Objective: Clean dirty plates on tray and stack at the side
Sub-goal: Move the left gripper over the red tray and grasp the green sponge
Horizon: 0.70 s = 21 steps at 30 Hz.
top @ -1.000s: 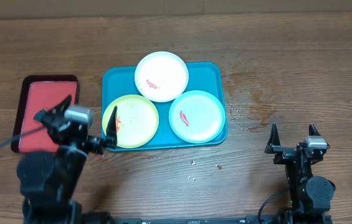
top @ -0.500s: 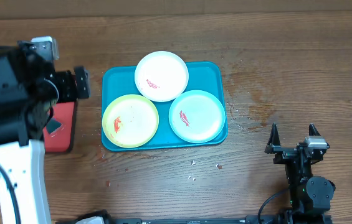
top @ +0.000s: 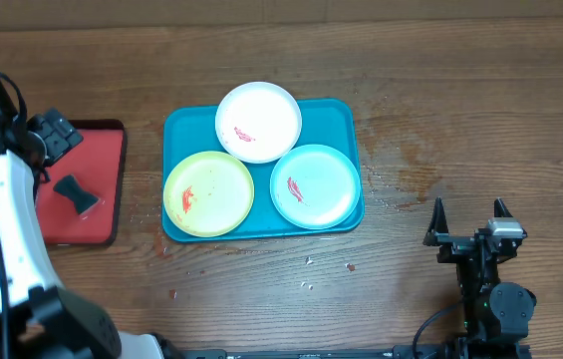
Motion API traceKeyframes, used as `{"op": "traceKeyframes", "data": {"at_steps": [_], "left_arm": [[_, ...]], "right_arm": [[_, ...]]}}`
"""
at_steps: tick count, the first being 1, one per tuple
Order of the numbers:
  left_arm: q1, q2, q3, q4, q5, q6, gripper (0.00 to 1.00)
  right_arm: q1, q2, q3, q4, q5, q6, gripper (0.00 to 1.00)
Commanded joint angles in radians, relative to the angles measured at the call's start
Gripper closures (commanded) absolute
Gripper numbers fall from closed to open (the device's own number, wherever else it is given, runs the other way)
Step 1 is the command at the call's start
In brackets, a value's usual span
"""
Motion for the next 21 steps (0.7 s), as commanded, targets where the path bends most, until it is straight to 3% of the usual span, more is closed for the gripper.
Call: {"op": "traceKeyframes", "data": {"at_steps": [1, 10, 21], "left_arm": [[0.024, 0.100, 0.025, 0.048, -0.013, -0.021, 0.00], [0.027, 0.341, 0.025, 0.082, 0.025, -0.021, 0.00], [0.053, 0.491, 0.025, 0.117, 0.013, -0.057, 0.00]], "right_arm": [[0.003, -0.008, -0.011, 0.006, 0.006, -0.003, 0.00], [0.003, -0.008, -0.011, 0.006, 0.006, -0.003, 0.00], [0.003, -0.008, -0.011, 0.006, 0.006, -0.003, 0.00]]}}
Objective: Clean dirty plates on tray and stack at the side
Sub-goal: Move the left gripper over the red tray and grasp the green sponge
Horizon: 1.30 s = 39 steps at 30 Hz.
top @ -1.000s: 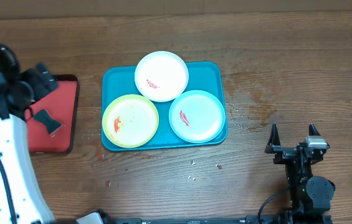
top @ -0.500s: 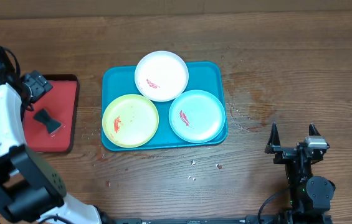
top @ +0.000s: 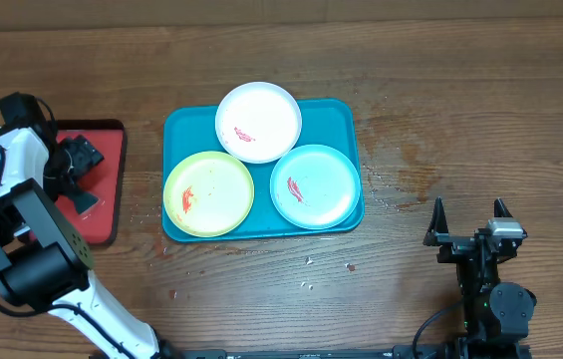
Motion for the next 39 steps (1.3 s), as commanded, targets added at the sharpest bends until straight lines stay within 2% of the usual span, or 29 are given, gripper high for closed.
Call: {"op": "traceKeyframes", "data": {"at_steps": [1, 4, 5, 6, 7, 8, 13, 14, 15, 16, 20, 26, 27, 30, 31, 34, 35, 36, 38, 39], "left_arm": [[0.017, 0.057, 0.020, -0.003, -0.001, -0.032, 0.00], [0.022, 0.080, 0.020, -0.002, -0.005, -0.032, 0.02], [0.026, 0.085, 0.020, -0.003, -0.005, -0.032, 0.10], [0.028, 0.089, 0.020, -0.003, -0.005, -0.032, 0.29], [0.031, 0.090, 0.020, -0.004, -0.006, -0.032, 0.68], [0.031, 0.090, 0.020, -0.006, -0.006, -0.032, 0.96], [0.031, 0.090, 0.020, -0.014, -0.005, -0.032, 0.95], [0.031, 0.090, 0.020, -0.021, -0.002, -0.032, 0.70], [0.031, 0.090, 0.020, -0.030, 0.005, -0.032, 0.32], [0.031, 0.090, 0.020, -0.055, 0.032, -0.032, 0.00], [0.031, 0.090, 0.020, -0.164, 0.101, -0.013, 0.00], [0.031, 0.090, 0.020, -0.257, 0.113, -0.010, 0.01], [0.031, 0.090, 0.020, -0.257, 0.113, -0.010, 0.09], [0.031, 0.090, 0.020, -0.256, 0.113, -0.010, 0.43], [0.031, 0.090, 0.020, -0.253, 0.113, -0.010, 0.57], [0.031, 0.090, 0.020, -0.238, 0.113, -0.010, 0.87], [0.031, 0.090, 0.020, -0.233, 0.113, -0.010, 0.94], [0.031, 0.090, 0.020, -0.230, 0.113, -0.010, 0.96], [0.031, 0.090, 0.020, -0.209, 0.113, -0.010, 0.96], [0.031, 0.090, 0.020, -0.197, 0.112, -0.010, 0.90]], "right_arm": [[0.003, -0.008, -0.011, 0.006, 0.006, -0.004, 0.00], [0.003, -0.008, -0.011, 0.007, 0.006, -0.004, 0.00], [0.003, -0.008, -0.011, 0.006, 0.006, -0.004, 0.00], [0.003, -0.008, -0.011, 0.006, 0.006, -0.004, 0.00], [0.003, -0.008, -0.011, 0.007, 0.006, -0.004, 0.00], [0.003, -0.008, -0.011, 0.007, 0.006, -0.004, 0.00], [0.003, -0.008, -0.011, 0.006, 0.006, -0.004, 0.00], [0.003, -0.008, -0.011, 0.006, 0.006, -0.004, 0.00], [0.003, -0.008, -0.011, 0.006, 0.006, -0.004, 0.00], [0.003, -0.008, -0.011, 0.007, 0.006, -0.004, 0.00], [0.003, -0.008, -0.011, 0.007, 0.006, -0.004, 0.00], [0.003, -0.008, -0.011, 0.006, 0.006, -0.004, 0.00], [0.003, -0.008, -0.011, 0.006, 0.006, -0.004, 0.00], [0.003, -0.008, -0.011, 0.006, 0.006, -0.004, 0.00], [0.003, -0.008, -0.011, 0.006, 0.006, -0.004, 0.00], [0.003, -0.008, -0.011, 0.006, 0.006, -0.004, 0.00], [0.003, -0.008, -0.011, 0.006, 0.006, -0.004, 0.00], [0.003, -0.008, -0.011, 0.006, 0.006, -0.004, 0.00], [0.003, -0.008, -0.011, 0.006, 0.006, -0.004, 0.00], [0.003, -0.008, -0.011, 0.007, 0.006, -0.004, 0.00]]}}
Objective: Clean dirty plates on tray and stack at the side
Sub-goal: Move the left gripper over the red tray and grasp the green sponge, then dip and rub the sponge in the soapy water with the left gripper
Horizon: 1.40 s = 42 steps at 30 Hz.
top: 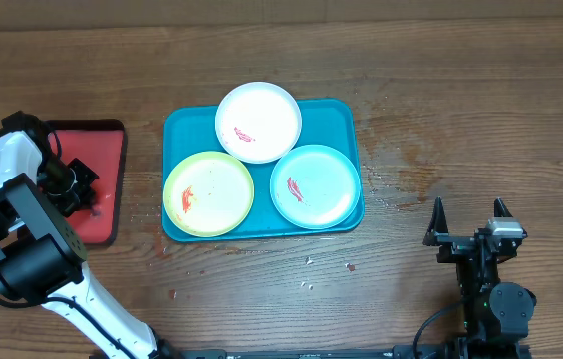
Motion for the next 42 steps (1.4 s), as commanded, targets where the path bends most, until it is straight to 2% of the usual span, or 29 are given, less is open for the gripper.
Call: {"op": "traceKeyframes", "data": {"at_steps": [1, 2, 3, 13, 15, 16, 19, 20, 23, 24, 26, 27, 28, 35, 36, 38, 40, 41, 42], "left_arm": [[-0.004, 0.034, -0.006, 0.051, -0.010, 0.004, 0.71], [-0.004, 0.034, -0.006, 0.070, -0.016, 0.004, 0.22], [-0.004, 0.034, -0.006, 0.083, -0.018, 0.004, 0.00], [-0.004, 0.035, -0.006, 0.262, -0.024, 0.005, 0.00], [-0.004, 0.035, -0.006, 0.278, -0.055, 0.005, 0.12], [-0.004, 0.035, -0.006, 0.277, -0.060, 0.005, 0.35], [-0.004, 0.035, -0.006, 0.266, -0.060, 0.005, 0.90], [-0.004, 0.035, -0.006, 0.259, -0.060, 0.005, 0.96], [-0.004, 0.035, -0.006, 0.235, -0.060, 0.005, 0.96], [-0.004, 0.035, -0.006, 0.224, -0.060, 0.005, 0.85], [-0.004, 0.035, -0.006, 0.186, -0.052, 0.003, 0.35], [-0.006, 0.035, -0.006, 0.164, -0.039, 0.004, 0.03], [-0.007, 0.035, -0.006, 0.145, -0.025, 0.004, 0.00], [-0.010, 0.035, -0.006, 0.008, 0.049, 0.004, 0.00], [-0.010, 0.035, -0.006, 0.004, 0.047, 0.004, 0.07], [-0.010, 0.035, -0.006, 0.008, 0.036, 0.005, 0.37], [-0.009, 0.035, -0.006, 0.014, 0.036, 0.004, 0.80], [-0.008, 0.035, -0.006, 0.017, 0.037, 0.004, 0.96], [-0.008, 0.035, -0.006, 0.019, 0.037, 0.000, 0.96]], "right_arm": [[0.003, -0.008, -0.011, 0.006, 0.006, -0.003, 0.00], [0.003, -0.008, -0.011, 0.006, 0.006, -0.003, 0.00], [0.003, -0.008, -0.011, 0.006, 0.006, -0.003, 0.00], [0.003, -0.008, -0.011, 0.006, 0.006, -0.003, 0.00], [0.003, -0.008, -0.011, 0.006, 0.006, -0.003, 0.00], [0.003, -0.008, -0.011, 0.006, 0.006, -0.003, 0.00], [0.003, -0.008, -0.011, 0.006, 0.006, -0.003, 0.00], [0.003, -0.008, -0.011, 0.006, 0.006, -0.003, 0.00], [0.003, -0.008, -0.011, 0.007, 0.006, -0.003, 0.00], [0.003, -0.008, -0.011, 0.006, 0.006, -0.003, 0.00], [0.003, -0.008, -0.011, 0.006, 0.006, -0.003, 0.00], [0.003, -0.008, -0.011, 0.006, 0.006, -0.003, 0.00], [0.003, -0.008, -0.011, 0.007, 0.006, -0.003, 0.00], [0.003, -0.008, -0.011, 0.006, 0.006, -0.003, 0.00], [0.003, -0.008, -0.011, 0.006, 0.006, -0.003, 0.00], [0.003, -0.008, -0.011, 0.006, 0.006, -0.003, 0.00], [0.003, -0.008, -0.011, 0.007, 0.006, -0.003, 0.00], [0.003, -0.008, -0.011, 0.006, 0.006, -0.003, 0.00], [0.003, -0.008, -0.011, 0.007, 0.006, -0.003, 0.00]]}}
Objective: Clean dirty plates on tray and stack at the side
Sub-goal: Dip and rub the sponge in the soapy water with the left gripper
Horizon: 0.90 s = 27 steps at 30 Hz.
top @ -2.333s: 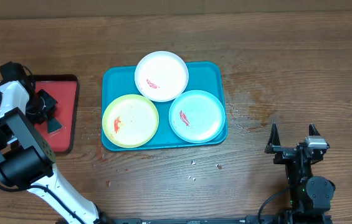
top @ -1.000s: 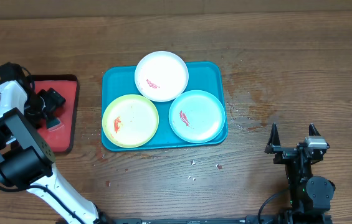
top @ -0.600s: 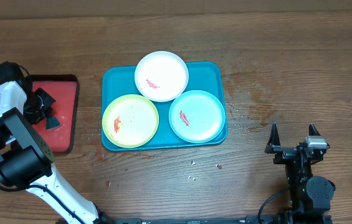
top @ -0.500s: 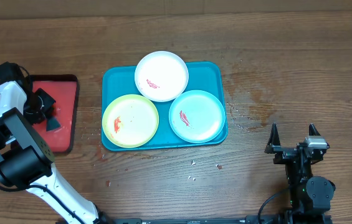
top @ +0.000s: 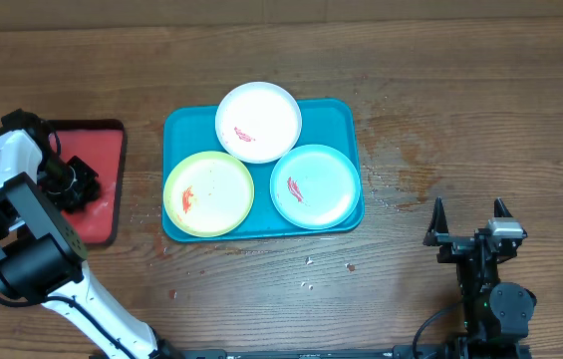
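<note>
Three dirty plates lie on the teal tray [top: 183, 130]: a white plate [top: 258, 122] at the back, a yellow-green plate [top: 208, 193] front left and a light blue plate [top: 315, 185] front right, each with a red smear. My left gripper [top: 74, 184] is low over the red mat [top: 102, 150] at the left. It covers the spot on the mat beneath it, and its fingers are too dark to read. My right gripper [top: 467, 214] stands open, far from the tray, at the front right.
Small crumbs and wet spots [top: 401, 189] dot the wooden table to the right of and in front of the tray. The white left arm [top: 12, 199] reaches along the table's left edge.
My left gripper has shifted very slightly on the red mat, and the bit of black tool seen beside it no longer shows. Plates, tray and right arm are unchanged.
A black bow-tie-shaped tool lay bare on the red mat with my left gripper at the mat's far end. Then the gripper was over the mat just behind the tool, then down on the tool's spot, where it remains. The right arm stayed still.
</note>
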Motion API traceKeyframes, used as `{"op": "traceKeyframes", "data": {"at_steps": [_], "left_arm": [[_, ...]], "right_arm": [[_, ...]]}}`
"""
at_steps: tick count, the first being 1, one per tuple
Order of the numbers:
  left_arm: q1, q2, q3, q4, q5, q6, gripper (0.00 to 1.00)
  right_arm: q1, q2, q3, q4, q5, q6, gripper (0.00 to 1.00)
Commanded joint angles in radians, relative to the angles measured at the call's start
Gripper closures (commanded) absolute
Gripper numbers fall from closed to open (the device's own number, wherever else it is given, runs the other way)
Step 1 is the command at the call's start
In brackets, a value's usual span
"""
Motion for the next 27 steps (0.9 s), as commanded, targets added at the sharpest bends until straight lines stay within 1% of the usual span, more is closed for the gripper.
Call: {"op": "traceKeyframes", "data": {"at_steps": [1, 3, 4, 5, 6, 7, 13, 17, 19, 22, 24, 25, 26, 27], "left_arm": [[-0.002, 0.031, -0.016, 0.012, 0.037, -0.003, 0.96], [-0.002, 0.031, -0.016, 0.020, 0.037, -0.003, 0.96], [-0.002, 0.031, -0.016, 0.024, 0.036, -0.002, 0.94], [-0.002, 0.031, -0.016, 0.028, 0.036, -0.002, 0.74], [-0.002, 0.031, -0.016, 0.036, 0.037, -0.002, 0.28], [-0.002, 0.031, -0.016, 0.051, 0.036, -0.002, 0.00], [-0.002, 0.031, -0.016, 0.152, 0.016, 0.002, 0.00], [-0.002, 0.031, -0.016, 0.190, -0.049, 0.002, 0.00], [-0.002, 0.031, -0.016, 0.204, -0.111, 0.003, 0.03], [-0.002, 0.031, -0.016, 0.228, -0.196, 0.003, 0.02], [-0.002, 0.031, -0.016, 0.237, -0.210, 0.019, 0.01], [-0.002, 0.031, -0.016, 0.238, -0.208, 0.026, 0.03], [-0.002, 0.031, -0.016, 0.237, -0.203, 0.028, 0.16], [-0.002, 0.031, -0.016, 0.236, -0.196, 0.028, 0.54]], "right_arm": [[0.003, -0.008, -0.011, 0.006, 0.006, -0.003, 0.00], [0.003, -0.008, -0.011, 0.006, 0.006, -0.003, 0.00], [0.003, -0.008, -0.011, 0.006, 0.006, -0.003, 0.00], [0.003, -0.008, -0.011, 0.006, 0.006, -0.003, 0.00], [0.003, -0.008, -0.011, 0.006, 0.006, -0.003, 0.00], [0.003, -0.008, -0.011, 0.006, 0.006, -0.003, 0.00], [0.003, -0.008, -0.011, 0.006, 0.006, -0.003, 0.00], [0.003, -0.008, -0.011, 0.006, 0.006, -0.003, 0.00], [0.003, -0.008, -0.011, 0.006, 0.006, -0.003, 0.00], [0.003, -0.008, -0.011, 0.006, 0.006, -0.003, 0.00], [0.003, -0.008, -0.011, 0.006, 0.006, -0.003, 0.00], [0.003, -0.008, -0.011, 0.006, 0.006, -0.003, 0.00], [0.003, -0.008, -0.011, 0.006, 0.006, -0.003, 0.00], [0.003, -0.008, -0.011, 0.006, 0.006, -0.003, 0.00]]}}
